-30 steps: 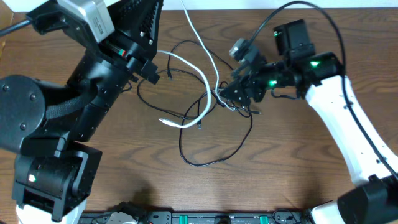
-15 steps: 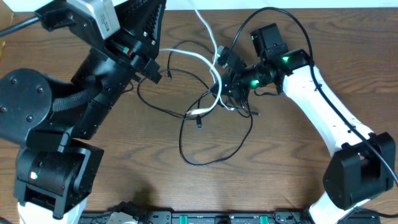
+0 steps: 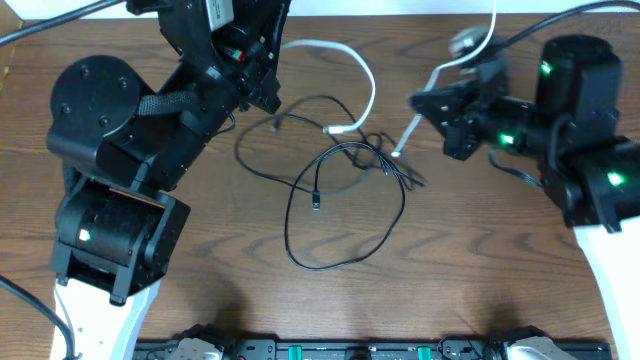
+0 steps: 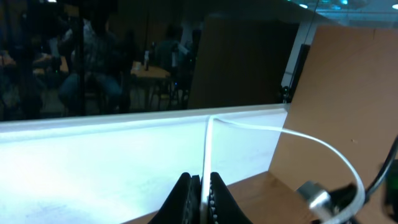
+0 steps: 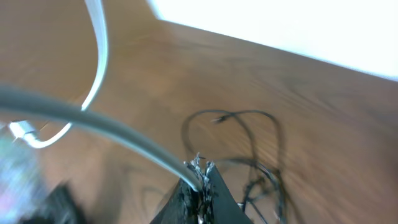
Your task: Untangle cables
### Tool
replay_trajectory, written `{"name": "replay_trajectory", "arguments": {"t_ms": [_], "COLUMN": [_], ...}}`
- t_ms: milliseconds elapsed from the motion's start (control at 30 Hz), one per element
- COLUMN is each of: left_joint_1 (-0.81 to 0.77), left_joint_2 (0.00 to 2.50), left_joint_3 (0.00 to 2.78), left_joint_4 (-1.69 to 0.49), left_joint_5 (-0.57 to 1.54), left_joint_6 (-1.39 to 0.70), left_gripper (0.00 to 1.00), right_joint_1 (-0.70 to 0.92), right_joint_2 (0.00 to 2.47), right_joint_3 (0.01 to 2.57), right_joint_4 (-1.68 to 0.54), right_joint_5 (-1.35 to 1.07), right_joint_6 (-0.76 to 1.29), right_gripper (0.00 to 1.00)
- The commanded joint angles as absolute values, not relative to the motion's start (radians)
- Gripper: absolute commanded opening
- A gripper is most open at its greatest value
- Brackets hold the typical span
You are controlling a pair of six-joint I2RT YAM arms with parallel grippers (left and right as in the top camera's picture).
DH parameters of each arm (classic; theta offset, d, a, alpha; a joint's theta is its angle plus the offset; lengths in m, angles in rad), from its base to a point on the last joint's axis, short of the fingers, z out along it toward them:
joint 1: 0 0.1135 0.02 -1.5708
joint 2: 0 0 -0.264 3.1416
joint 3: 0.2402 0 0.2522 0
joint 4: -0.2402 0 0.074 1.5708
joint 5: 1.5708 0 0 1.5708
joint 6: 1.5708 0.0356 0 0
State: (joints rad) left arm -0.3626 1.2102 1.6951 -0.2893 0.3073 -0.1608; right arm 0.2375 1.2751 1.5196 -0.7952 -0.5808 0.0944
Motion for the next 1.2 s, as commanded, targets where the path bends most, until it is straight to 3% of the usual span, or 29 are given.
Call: {"name": "replay_trajectory", "arguments": {"t_ms": [0,133,300,433,533,700,800,1067,1133,1167], "left_joint_1": [-0.358,-0.358,-0.358,-0.358,-0.358,-0.358,-0.358,-0.359,-0.359,-0.359], "left_joint_2": [1.212,1.224,1.270,1.317,1.341,1.352,1.352,1.352,1.352,1.353], "left_joint_3": [1.715,1.715,1.715,1.715,1.715,1.715,1.715,1.715,1.715,1.713], "left_joint_4": [-0.296,-0.341,-0.427,-0.502,-0.564,-0.717,-0.791,-0.898,-0.915,-0.928], "left_joint_5": [0.294,0.294,0.294,0.294,0.278,0.109,0.039,0.014,0.014,0.014], "left_joint_6": [-0.170,-0.170,-0.166,-0.166,-0.162,-0.162,-0.162,-0.162,-0.162,-0.163], "left_gripper": [0.07,0.07,0.07,0.07,0.07,0.07,0.07,0.07,0.07,0.07], "right_joint_1": [0.230,0.237,0.236,0.257,0.305,0.409,0.439,0.480,0.516,0.543], "right_joint_2": [1.271,1.316,1.413,1.543,1.660,1.802,1.839,1.846,1.847,1.847], "right_joint_3": [1.525,1.524,1.524,1.520,1.514,1.514,1.514,1.514,1.510,1.504], "right_joint_4": [-0.820,-0.823,-0.912,-1.007,-1.032,-0.957,-0.888,-0.821,-0.876,-0.919], "right_joint_5": [-0.244,-0.425,-0.971,-0.660,-0.575,-0.607,-0.788,-0.865,-0.691,-0.475], "right_joint_6": [0.320,0.179,-0.192,0.007,0.056,0.055,0.035,0.168,0.289,0.358], "right_gripper": [0.01,0.01,0.01,0.01,0.01,0.01,0.01,0.01,0.01,0.01]}}
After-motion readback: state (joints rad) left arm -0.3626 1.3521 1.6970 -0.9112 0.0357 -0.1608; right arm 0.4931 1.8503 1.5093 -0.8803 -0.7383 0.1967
